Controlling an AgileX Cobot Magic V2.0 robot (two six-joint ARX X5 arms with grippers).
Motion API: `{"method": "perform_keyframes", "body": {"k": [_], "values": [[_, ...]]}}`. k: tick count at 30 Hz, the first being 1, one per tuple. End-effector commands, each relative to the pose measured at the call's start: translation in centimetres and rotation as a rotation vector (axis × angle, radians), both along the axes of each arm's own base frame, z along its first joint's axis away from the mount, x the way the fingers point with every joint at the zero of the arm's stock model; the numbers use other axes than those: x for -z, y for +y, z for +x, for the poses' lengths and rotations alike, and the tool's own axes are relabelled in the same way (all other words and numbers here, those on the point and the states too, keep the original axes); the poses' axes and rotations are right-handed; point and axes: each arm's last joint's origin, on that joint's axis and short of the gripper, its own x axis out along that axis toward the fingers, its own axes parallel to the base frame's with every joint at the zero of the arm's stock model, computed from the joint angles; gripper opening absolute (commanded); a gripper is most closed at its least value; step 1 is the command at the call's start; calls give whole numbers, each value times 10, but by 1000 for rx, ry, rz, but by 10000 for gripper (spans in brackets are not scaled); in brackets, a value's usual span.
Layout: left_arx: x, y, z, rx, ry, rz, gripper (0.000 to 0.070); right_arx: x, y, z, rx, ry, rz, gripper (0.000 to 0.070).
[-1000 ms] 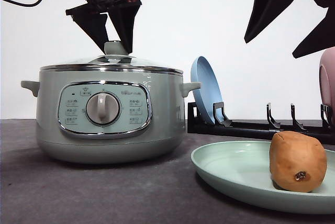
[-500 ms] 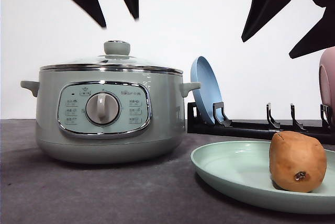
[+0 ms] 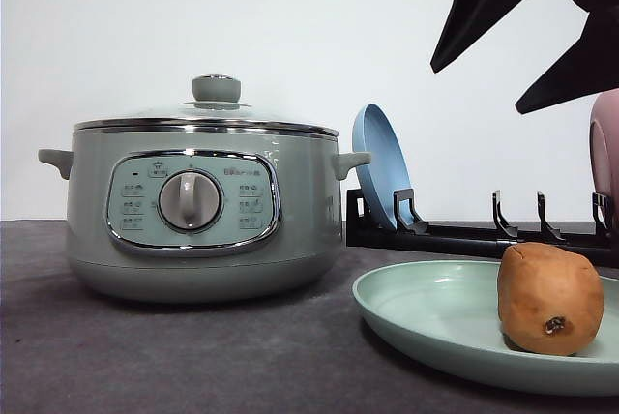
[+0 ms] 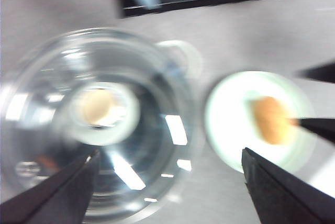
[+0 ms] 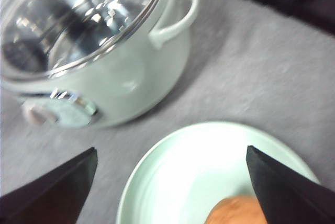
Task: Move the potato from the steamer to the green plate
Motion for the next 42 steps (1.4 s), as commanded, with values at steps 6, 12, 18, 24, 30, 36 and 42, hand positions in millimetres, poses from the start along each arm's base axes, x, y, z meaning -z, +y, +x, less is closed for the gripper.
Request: {"method": "perform_keyframes", "body": {"k": [6, 12, 18, 24, 30, 36, 42], "values": [[-10, -1, -16, 69, 16, -39, 488, -2, 3, -3, -83, 40, 20, 576], [-9, -2, -18, 74, 34, -29, 470, -1, 2, -3, -85, 48, 16, 575], [-9, -1, -18, 73, 33, -29, 0, -1, 2, -4, -85, 54, 12, 177], [-10, -2, -17, 73, 19, -37, 11, -1, 2, -4, -85, 51, 10, 0], [-11, -2, -17, 72, 15, -41, 12, -1, 2, -3, -82, 46, 11, 0], [-10, -2, -17, 73, 15, -40, 11, -3, 3, -2, -83, 31, 21, 0], [-11, -2, -17, 73, 15, -41, 12, -3, 3, -2, -83, 31, 21, 0]]}}
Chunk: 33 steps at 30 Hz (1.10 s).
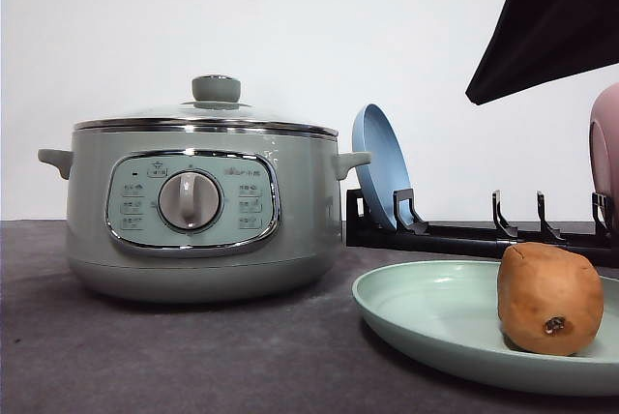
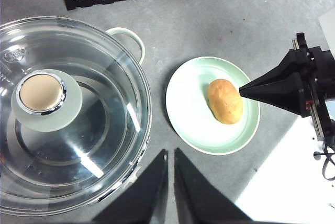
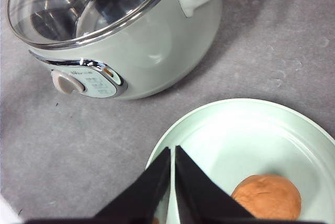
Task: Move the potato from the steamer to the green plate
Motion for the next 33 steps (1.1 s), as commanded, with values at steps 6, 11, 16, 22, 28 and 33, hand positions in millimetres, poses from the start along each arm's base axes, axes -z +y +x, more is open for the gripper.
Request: {"method": "perform_keyframes", "body": {"k": [6, 11, 16, 22, 28, 33], "values": [[-8, 1, -3, 19, -44, -9, 12, -5, 2, 1, -11, -24, 8, 0], [-31, 16, -15, 6, -216, -83, 12, -5, 2, 1, -11, -24, 8, 0], [-63, 48, -36, -62, -490, -194, 12, -5, 2, 1, -11, -24, 8, 0], [-71, 94, -66, -236, -731, -241, 12, -5, 2, 1, -11, -24, 8, 0], [-36, 125, -93, -430, -907, -201, 12, -5, 2, 1, -11, -24, 8, 0], [16, 138, -107, -586, -1003, -148, 12, -5, 2, 1, -11, -24, 8, 0]]}}
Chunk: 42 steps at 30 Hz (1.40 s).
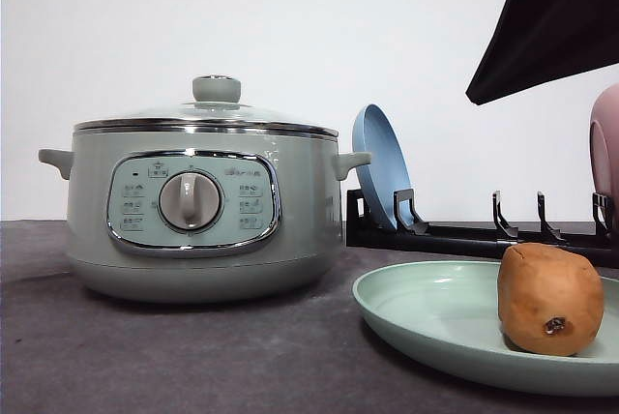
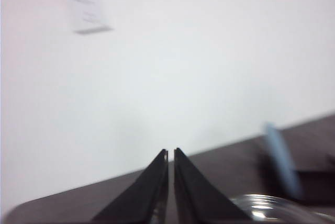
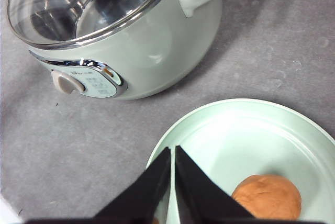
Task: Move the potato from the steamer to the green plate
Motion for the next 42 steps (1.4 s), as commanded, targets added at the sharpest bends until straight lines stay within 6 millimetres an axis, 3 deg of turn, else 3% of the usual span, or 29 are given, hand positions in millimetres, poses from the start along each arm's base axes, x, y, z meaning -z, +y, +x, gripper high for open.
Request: {"method": "perform_keyframes", "body": {"k": [1, 12, 21, 30, 42], "values": [[21, 2, 1, -36, -8, 10, 12, -5, 2, 1, -11, -24, 8, 0], [153, 10, -16, -184, 49, 5, 12, -5, 2, 1, -11, -24, 8, 0], [226, 12, -19, -265, 133, 9, 12, -5, 2, 1, -11, -24, 8, 0], [270, 12, -17, -266, 195, 15, 12, -5, 2, 1, -11, -24, 8, 0], [300, 12, -16, -265, 267, 21, 12, -5, 2, 1, -11, -24, 8, 0]]}}
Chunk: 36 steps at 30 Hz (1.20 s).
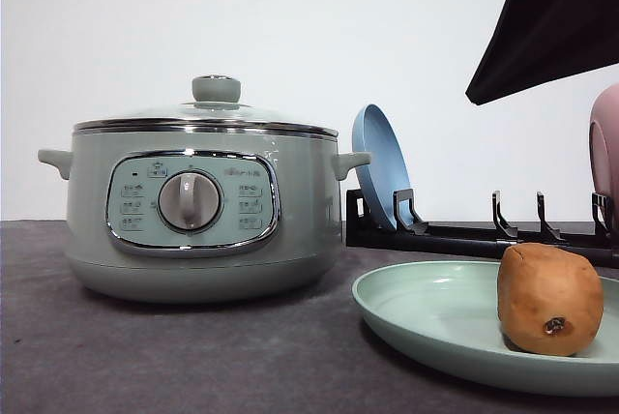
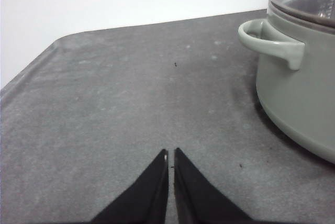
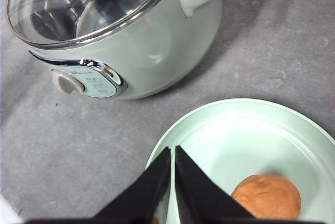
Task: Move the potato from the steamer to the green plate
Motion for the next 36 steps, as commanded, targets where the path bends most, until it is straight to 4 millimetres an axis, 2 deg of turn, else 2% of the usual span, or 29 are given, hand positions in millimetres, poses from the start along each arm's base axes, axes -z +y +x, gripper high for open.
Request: {"method": "perform_keyframes", "body": {"k": [1, 33, 36], "values": [[8, 0, 1, -1, 25, 2, 12, -5, 2, 1, -11, -24, 8, 0], [8, 0, 1, 0, 18, 0, 12, -5, 2, 1, -6, -27, 3, 0], [7, 0, 1, 0, 18, 0, 12, -9, -6, 2, 46, -89, -36, 0]]}}
